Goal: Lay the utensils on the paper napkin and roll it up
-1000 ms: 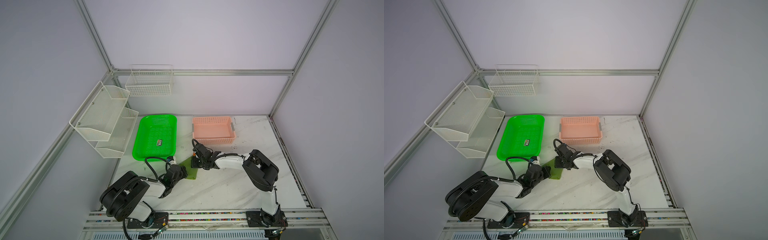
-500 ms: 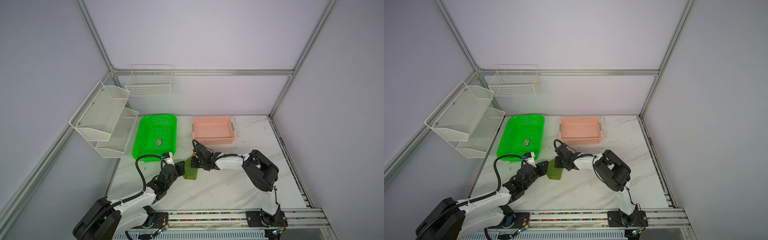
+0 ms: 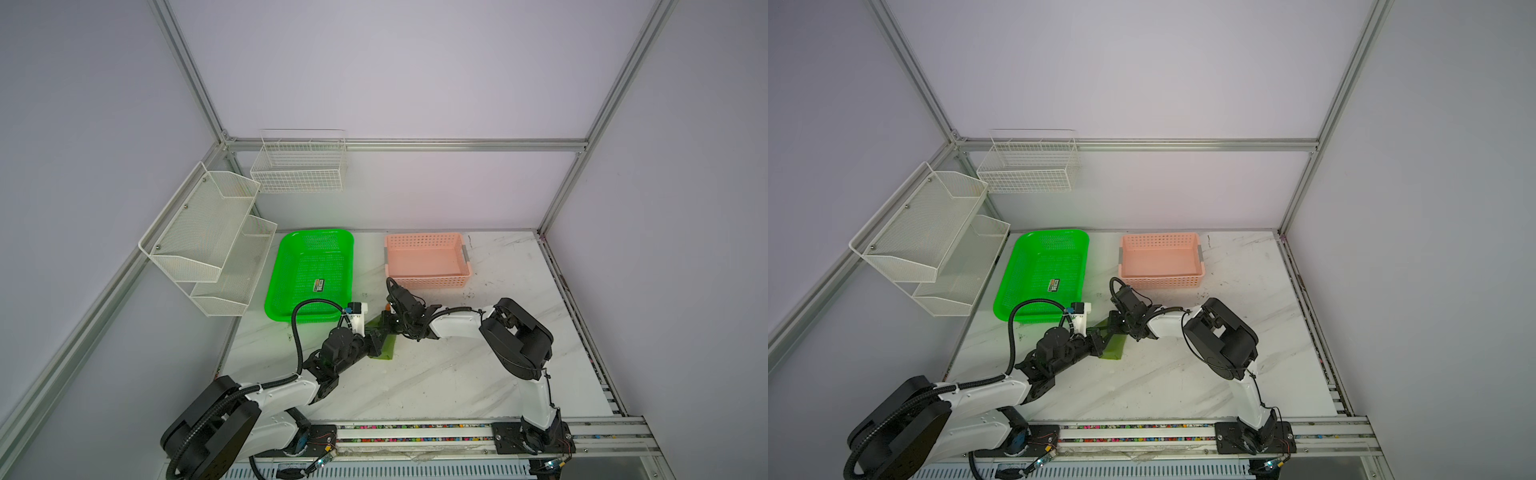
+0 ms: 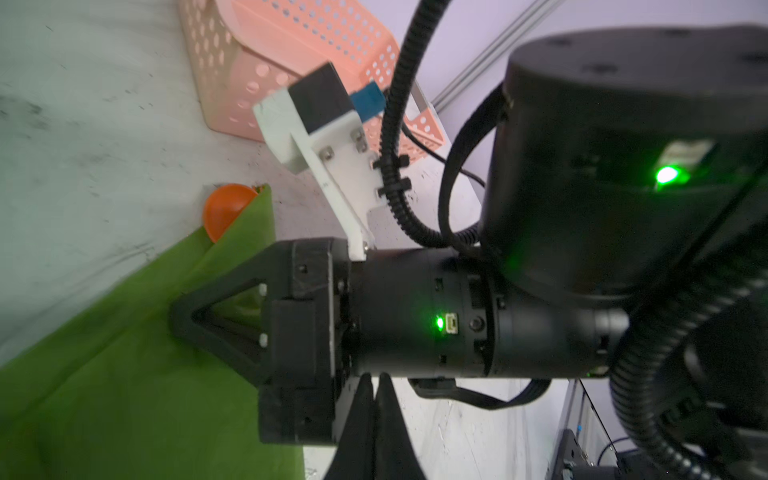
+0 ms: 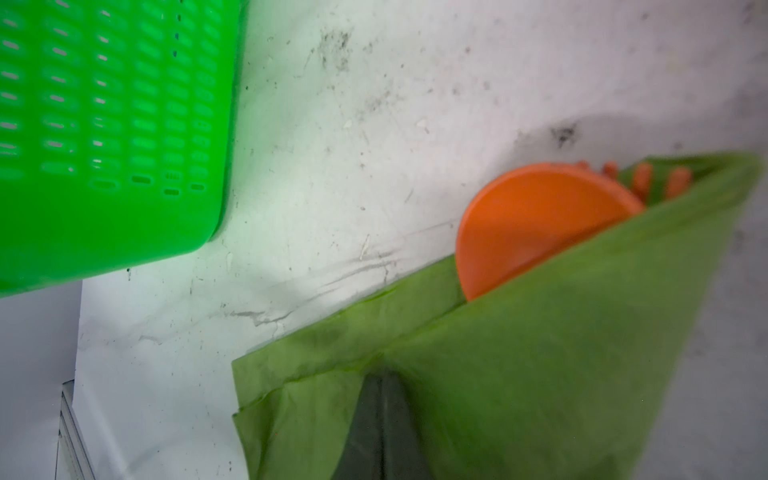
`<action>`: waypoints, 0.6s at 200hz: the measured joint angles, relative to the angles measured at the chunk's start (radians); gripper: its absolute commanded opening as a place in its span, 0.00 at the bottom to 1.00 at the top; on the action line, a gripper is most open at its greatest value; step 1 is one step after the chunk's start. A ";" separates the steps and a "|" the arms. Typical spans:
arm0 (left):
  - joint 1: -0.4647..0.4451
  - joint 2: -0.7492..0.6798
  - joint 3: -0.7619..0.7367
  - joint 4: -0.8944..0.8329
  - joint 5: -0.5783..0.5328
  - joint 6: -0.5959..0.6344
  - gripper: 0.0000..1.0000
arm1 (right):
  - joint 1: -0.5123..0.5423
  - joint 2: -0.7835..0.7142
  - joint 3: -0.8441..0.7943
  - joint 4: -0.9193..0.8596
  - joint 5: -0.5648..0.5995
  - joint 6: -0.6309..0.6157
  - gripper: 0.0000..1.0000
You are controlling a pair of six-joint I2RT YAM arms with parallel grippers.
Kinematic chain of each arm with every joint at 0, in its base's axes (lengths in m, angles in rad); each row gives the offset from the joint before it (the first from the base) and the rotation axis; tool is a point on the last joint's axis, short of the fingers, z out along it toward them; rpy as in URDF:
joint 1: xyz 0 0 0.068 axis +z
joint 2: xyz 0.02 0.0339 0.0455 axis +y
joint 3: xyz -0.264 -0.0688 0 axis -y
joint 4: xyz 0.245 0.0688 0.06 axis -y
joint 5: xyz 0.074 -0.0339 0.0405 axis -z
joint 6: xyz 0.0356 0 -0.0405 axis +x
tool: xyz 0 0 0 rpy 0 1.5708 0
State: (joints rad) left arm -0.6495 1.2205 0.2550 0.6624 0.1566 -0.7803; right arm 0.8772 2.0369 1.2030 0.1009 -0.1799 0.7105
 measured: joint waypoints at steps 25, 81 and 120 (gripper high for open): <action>-0.002 0.064 0.000 0.054 0.092 0.008 0.00 | -0.008 0.001 -0.008 0.016 -0.019 0.003 0.00; -0.002 0.061 -0.035 0.071 0.138 0.026 0.00 | -0.030 0.010 -0.010 0.033 -0.072 0.003 0.00; -0.002 0.087 -0.043 0.053 0.100 0.043 0.00 | -0.033 0.013 -0.009 0.038 -0.084 0.002 0.00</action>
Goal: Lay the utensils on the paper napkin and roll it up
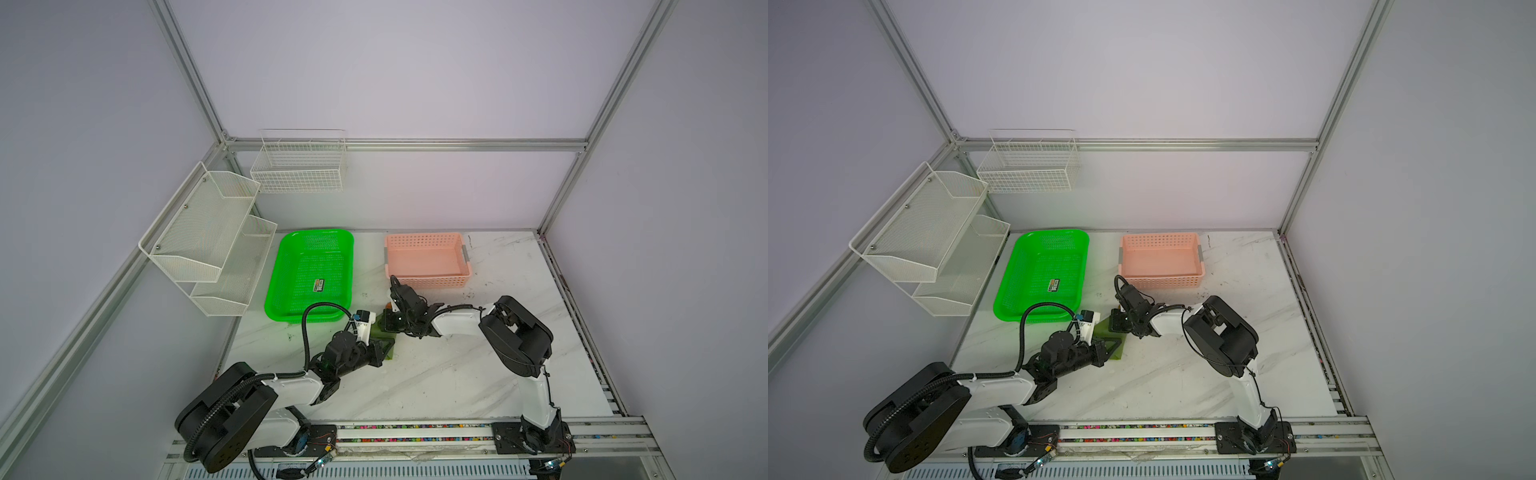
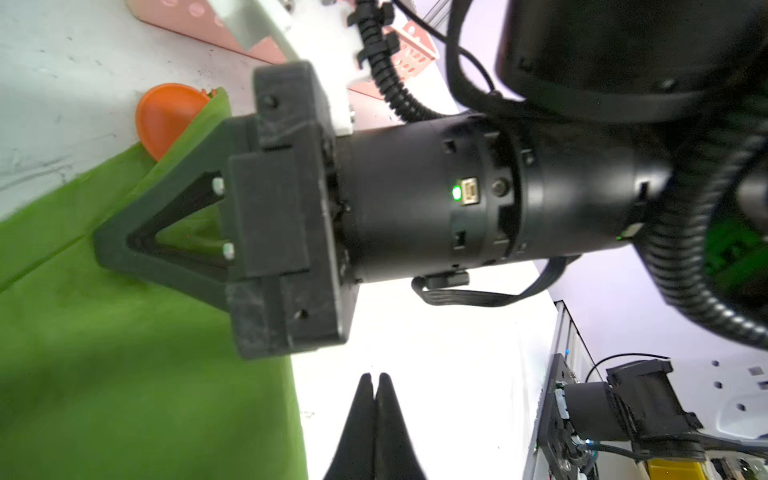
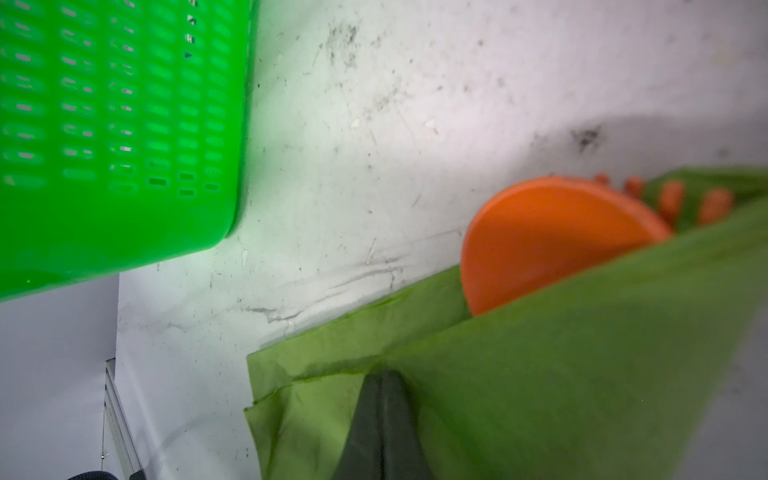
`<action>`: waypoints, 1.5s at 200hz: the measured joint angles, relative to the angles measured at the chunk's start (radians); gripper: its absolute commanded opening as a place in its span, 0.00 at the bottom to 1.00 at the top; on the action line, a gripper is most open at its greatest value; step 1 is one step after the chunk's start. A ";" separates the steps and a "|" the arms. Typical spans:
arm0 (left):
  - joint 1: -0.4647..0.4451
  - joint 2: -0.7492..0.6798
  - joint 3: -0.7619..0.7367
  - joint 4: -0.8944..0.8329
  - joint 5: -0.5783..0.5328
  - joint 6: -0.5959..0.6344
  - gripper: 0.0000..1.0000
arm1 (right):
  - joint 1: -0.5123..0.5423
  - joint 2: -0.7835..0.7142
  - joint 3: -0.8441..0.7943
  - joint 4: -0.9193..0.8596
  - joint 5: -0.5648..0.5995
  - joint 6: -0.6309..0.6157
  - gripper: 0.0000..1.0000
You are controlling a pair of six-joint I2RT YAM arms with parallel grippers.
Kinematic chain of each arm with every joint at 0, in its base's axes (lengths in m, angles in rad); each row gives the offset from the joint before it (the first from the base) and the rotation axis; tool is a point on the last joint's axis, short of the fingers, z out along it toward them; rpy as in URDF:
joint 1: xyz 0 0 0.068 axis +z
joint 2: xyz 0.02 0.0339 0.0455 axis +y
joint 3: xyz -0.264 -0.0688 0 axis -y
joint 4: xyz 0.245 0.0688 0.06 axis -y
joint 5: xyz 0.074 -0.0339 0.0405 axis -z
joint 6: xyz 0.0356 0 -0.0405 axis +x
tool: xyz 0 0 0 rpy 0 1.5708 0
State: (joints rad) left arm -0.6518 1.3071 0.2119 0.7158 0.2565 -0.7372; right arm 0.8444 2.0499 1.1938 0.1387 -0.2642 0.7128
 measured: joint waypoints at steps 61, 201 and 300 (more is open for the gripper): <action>-0.005 0.106 0.002 0.000 -0.011 0.025 0.00 | -0.002 0.001 0.002 -0.002 -0.004 -0.004 0.00; -0.012 0.201 0.006 0.029 -0.108 -0.022 0.00 | -0.001 0.000 0.032 -0.059 -0.011 -0.041 0.05; -0.012 0.233 0.003 0.087 -0.125 -0.087 0.00 | -0.059 -0.270 -0.008 -0.071 -0.069 -0.136 0.32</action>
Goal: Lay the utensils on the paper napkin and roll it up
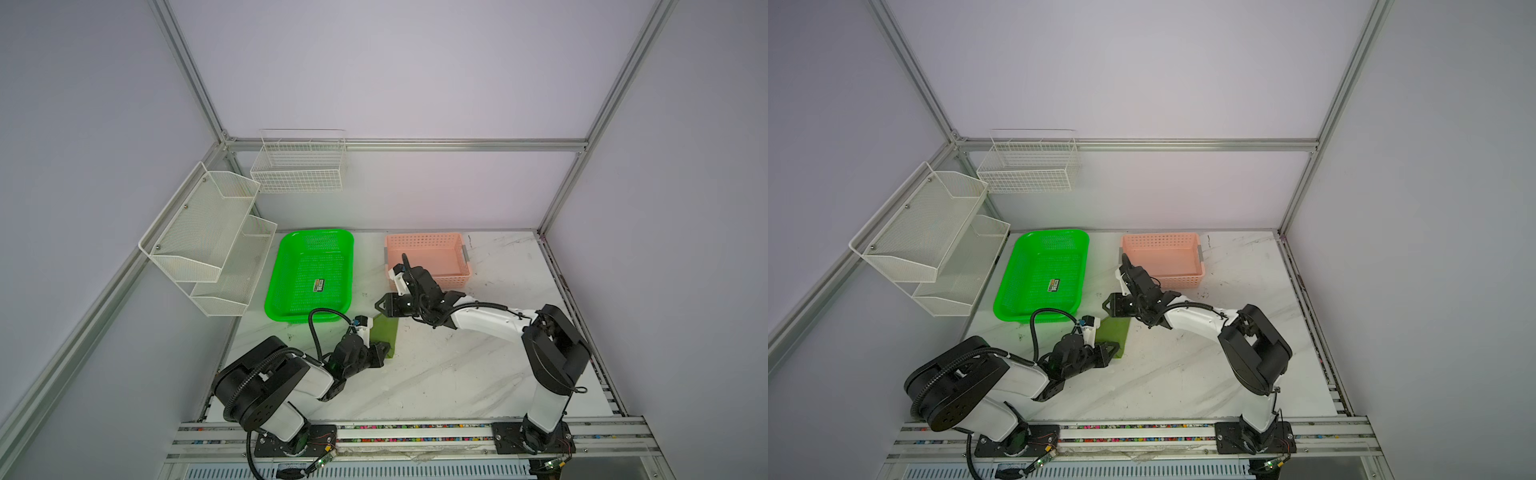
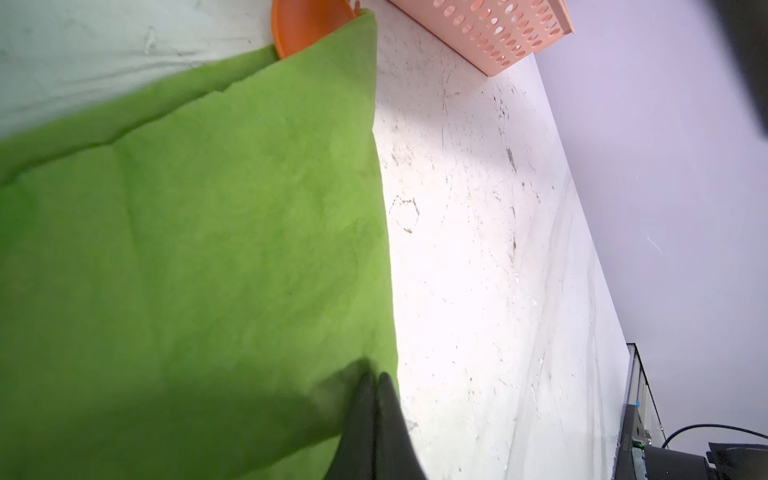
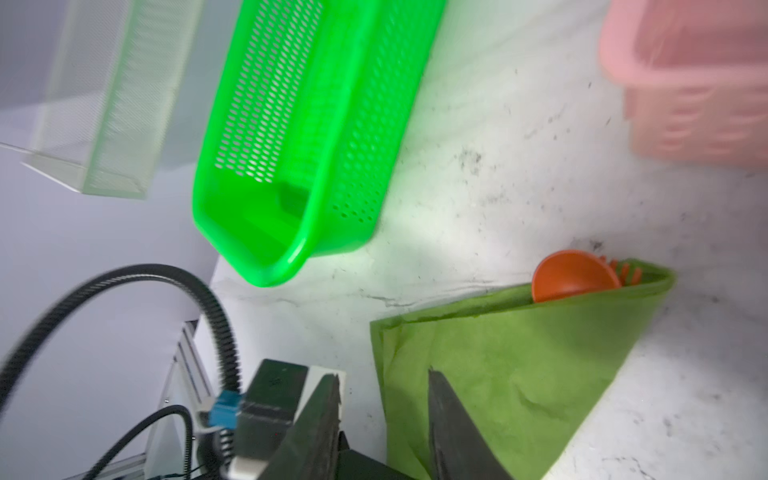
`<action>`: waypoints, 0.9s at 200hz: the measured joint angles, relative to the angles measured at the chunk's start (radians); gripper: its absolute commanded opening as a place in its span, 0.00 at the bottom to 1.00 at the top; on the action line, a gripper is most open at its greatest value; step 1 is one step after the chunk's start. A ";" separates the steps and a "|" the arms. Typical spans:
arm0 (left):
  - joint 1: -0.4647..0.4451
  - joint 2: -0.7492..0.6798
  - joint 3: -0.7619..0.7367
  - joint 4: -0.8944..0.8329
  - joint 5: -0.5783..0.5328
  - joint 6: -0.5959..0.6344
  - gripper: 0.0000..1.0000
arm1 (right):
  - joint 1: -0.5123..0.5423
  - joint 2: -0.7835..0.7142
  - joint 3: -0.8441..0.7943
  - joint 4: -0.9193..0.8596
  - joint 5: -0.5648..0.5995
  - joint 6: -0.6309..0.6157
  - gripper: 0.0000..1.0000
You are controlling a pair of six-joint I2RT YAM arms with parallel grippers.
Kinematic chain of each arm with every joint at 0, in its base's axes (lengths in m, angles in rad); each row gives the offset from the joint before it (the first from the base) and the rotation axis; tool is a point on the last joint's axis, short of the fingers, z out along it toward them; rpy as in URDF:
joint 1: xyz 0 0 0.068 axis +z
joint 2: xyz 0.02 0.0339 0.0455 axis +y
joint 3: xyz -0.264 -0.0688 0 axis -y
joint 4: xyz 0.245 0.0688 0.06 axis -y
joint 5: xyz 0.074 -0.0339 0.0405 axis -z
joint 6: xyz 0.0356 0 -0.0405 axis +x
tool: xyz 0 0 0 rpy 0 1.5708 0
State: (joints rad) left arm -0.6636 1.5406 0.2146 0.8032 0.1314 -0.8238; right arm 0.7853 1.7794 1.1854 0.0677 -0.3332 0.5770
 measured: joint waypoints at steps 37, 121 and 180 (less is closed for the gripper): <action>0.000 -0.005 -0.001 -0.006 -0.008 -0.003 0.00 | -0.090 0.011 -0.085 0.084 -0.068 -0.017 0.10; 0.000 -0.002 -0.001 0.000 -0.005 -0.004 0.00 | -0.058 0.188 -0.138 0.266 -0.250 -0.011 0.04; 0.000 -0.002 -0.012 0.012 -0.005 -0.014 0.00 | -0.062 0.283 -0.137 0.348 -0.278 -0.013 0.01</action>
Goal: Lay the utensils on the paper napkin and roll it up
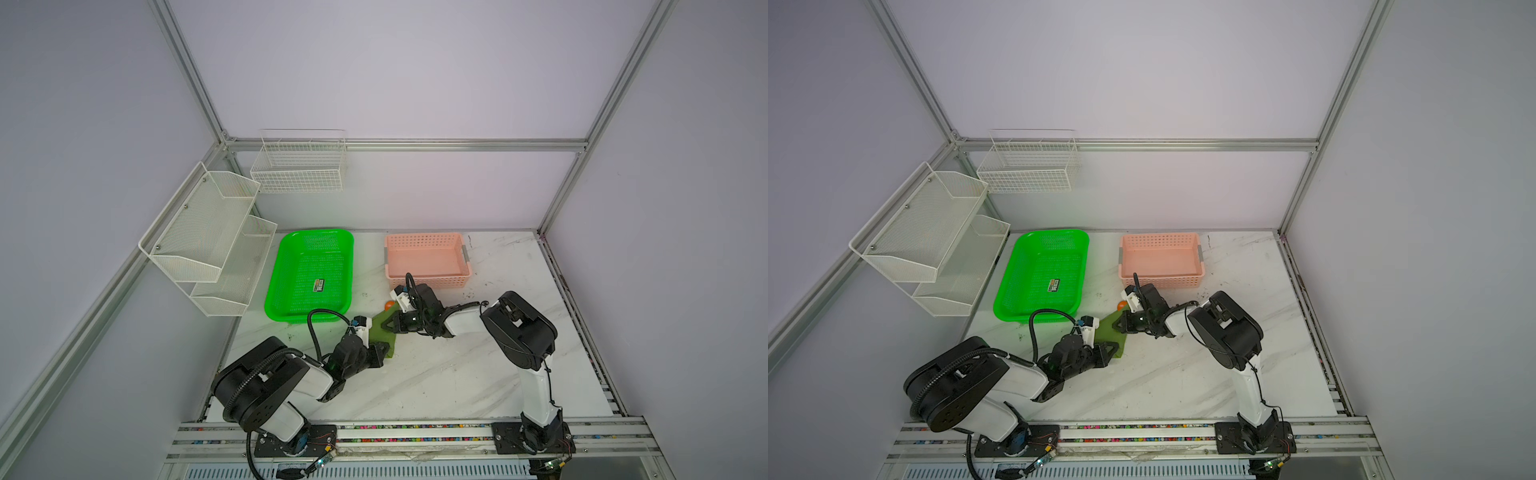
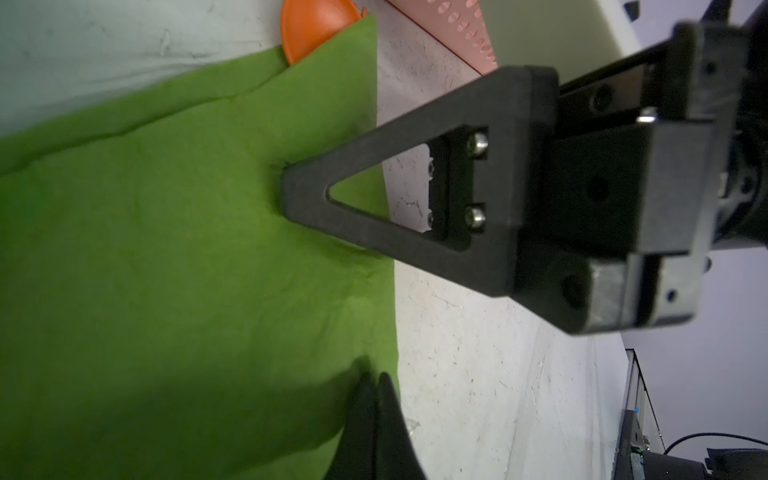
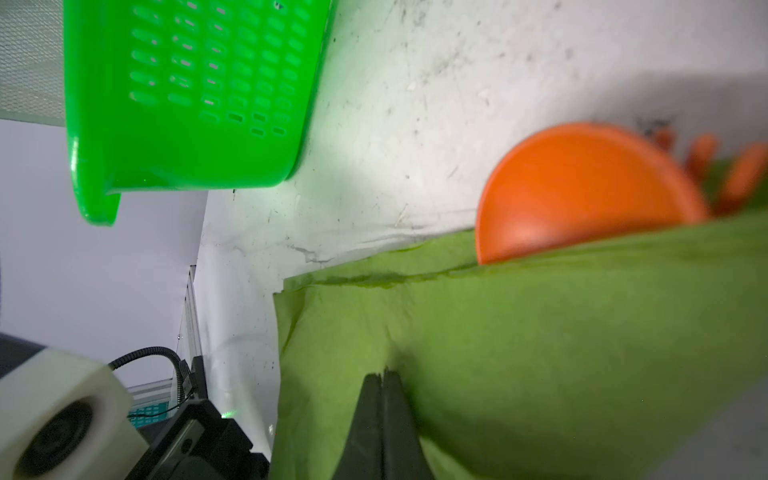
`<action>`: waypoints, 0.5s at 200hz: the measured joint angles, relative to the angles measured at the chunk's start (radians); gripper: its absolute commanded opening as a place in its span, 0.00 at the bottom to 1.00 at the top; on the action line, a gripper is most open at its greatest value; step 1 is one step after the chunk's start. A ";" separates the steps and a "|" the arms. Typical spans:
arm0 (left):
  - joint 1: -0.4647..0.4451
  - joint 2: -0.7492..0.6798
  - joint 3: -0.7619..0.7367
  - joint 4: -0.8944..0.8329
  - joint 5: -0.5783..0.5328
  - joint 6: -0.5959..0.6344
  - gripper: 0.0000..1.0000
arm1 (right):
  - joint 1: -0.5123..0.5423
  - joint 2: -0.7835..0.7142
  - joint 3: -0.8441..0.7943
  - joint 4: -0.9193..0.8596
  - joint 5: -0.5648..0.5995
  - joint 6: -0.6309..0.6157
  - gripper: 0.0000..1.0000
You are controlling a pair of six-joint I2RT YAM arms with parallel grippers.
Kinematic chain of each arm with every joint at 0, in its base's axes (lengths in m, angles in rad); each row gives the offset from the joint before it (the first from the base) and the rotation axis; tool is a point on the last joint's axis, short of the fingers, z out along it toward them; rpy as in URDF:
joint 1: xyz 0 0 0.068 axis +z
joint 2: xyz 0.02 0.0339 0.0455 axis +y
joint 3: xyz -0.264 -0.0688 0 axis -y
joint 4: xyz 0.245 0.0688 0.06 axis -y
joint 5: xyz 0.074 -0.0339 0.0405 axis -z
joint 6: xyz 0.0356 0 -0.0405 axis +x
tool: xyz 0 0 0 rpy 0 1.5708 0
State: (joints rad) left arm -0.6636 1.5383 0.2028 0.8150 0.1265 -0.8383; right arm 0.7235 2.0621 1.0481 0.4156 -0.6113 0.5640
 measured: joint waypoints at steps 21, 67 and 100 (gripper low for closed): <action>0.000 -0.005 -0.011 0.009 0.000 -0.009 0.00 | -0.003 0.012 0.000 0.024 -0.010 0.000 0.01; 0.000 -0.133 -0.035 -0.098 0.005 -0.015 0.00 | -0.005 0.019 -0.003 0.050 -0.011 0.000 0.00; -0.012 -0.396 -0.020 -0.327 -0.027 0.041 0.00 | -0.005 0.027 -0.013 0.085 -0.014 0.003 0.00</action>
State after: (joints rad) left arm -0.6758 1.1423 0.1829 0.4881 0.0990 -0.7971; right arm 0.7181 2.0895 1.0351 0.5007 -0.6258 0.5667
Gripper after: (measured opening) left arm 0.047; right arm 0.048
